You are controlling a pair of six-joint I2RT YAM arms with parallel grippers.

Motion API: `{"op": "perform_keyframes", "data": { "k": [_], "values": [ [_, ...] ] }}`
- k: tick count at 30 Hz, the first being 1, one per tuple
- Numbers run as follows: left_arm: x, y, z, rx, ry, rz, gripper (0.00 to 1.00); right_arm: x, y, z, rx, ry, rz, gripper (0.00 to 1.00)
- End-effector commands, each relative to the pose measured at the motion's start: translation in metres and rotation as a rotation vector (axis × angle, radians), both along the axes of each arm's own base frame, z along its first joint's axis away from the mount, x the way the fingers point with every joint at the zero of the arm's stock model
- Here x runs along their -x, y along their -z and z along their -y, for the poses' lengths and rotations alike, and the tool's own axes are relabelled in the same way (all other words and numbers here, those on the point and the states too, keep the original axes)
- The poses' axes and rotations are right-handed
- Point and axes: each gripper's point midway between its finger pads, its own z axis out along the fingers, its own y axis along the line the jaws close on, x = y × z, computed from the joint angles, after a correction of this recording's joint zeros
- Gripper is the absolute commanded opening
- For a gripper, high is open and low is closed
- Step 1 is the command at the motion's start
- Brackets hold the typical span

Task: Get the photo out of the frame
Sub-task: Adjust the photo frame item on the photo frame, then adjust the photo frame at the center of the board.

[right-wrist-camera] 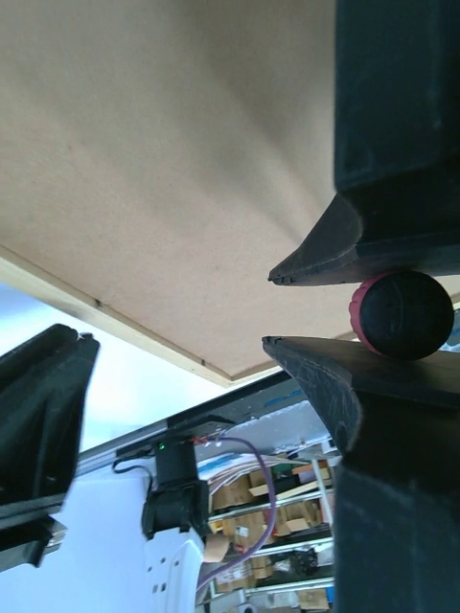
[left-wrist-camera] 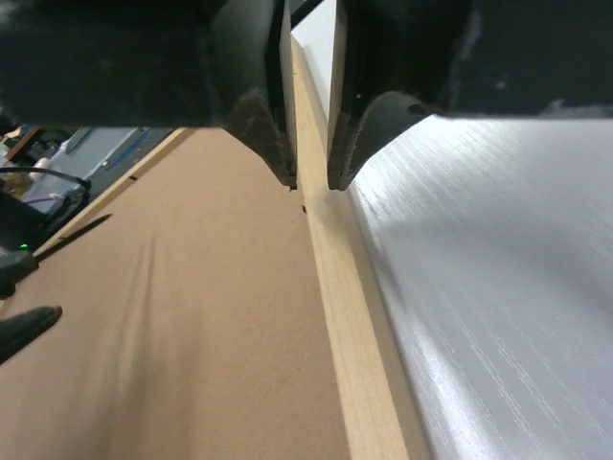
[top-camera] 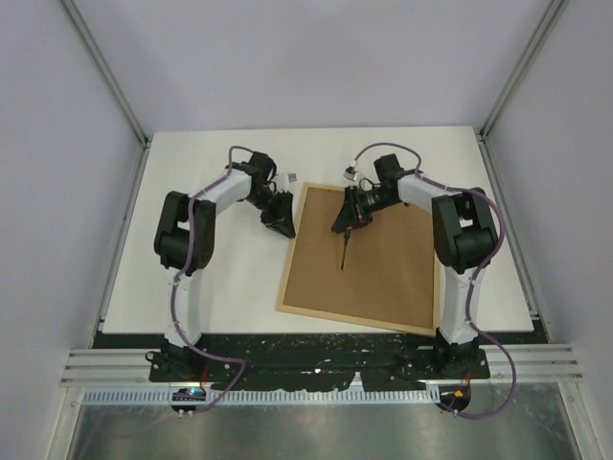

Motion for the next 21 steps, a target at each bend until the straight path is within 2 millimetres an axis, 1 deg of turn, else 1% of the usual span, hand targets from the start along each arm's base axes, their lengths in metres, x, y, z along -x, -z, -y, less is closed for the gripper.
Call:
{"op": "perform_keyframes", "data": {
  "k": [1,2,3,4,7,10,13,14,15,17,21],
  "values": [
    [-0.020,-0.066,0.008,0.113,-0.009,0.131,0.33,-0.030,-0.038,0.007,-0.081,0.038,0.067,0.08],
    [-0.024,-0.072,0.007,0.105,-0.005,0.148,0.40,-0.038,-0.041,0.008,-0.088,0.062,0.067,0.08],
    [-0.028,-0.073,0.006,0.091,-0.002,0.158,0.46,-0.044,-0.040,0.012,-0.083,0.086,0.065,0.08],
    [-0.034,-0.076,0.005,0.074,-0.002,0.169,0.49,-0.052,-0.043,0.012,-0.089,0.112,0.071,0.08],
    [-0.051,-0.068,-0.001,-0.025,0.004,0.196,0.53,-0.072,-0.047,0.014,-0.077,0.167,0.101,0.08],
    [-0.062,-0.049,-0.008,-0.119,0.003,0.186,0.55,-0.093,-0.058,0.012,-0.077,0.223,0.155,0.08],
    [-0.062,-0.032,-0.005,-0.168,0.018,0.168,0.55,-0.111,-0.070,0.010,-0.089,0.267,0.226,0.08],
    [-0.061,-0.026,-0.005,-0.186,0.023,0.157,0.55,-0.117,-0.071,0.012,-0.080,0.292,0.236,0.08],
    [-0.060,-0.022,-0.003,-0.198,0.029,0.154,0.55,-0.124,-0.075,0.011,-0.087,0.306,0.261,0.08],
    [-0.056,-0.017,0.001,-0.231,0.047,0.155,0.55,-0.138,-0.075,0.013,-0.075,0.352,0.286,0.08],
    [-0.050,-0.007,0.003,-0.284,0.062,0.144,0.54,-0.157,-0.079,0.011,-0.094,0.413,0.309,0.08]
  ]
}}
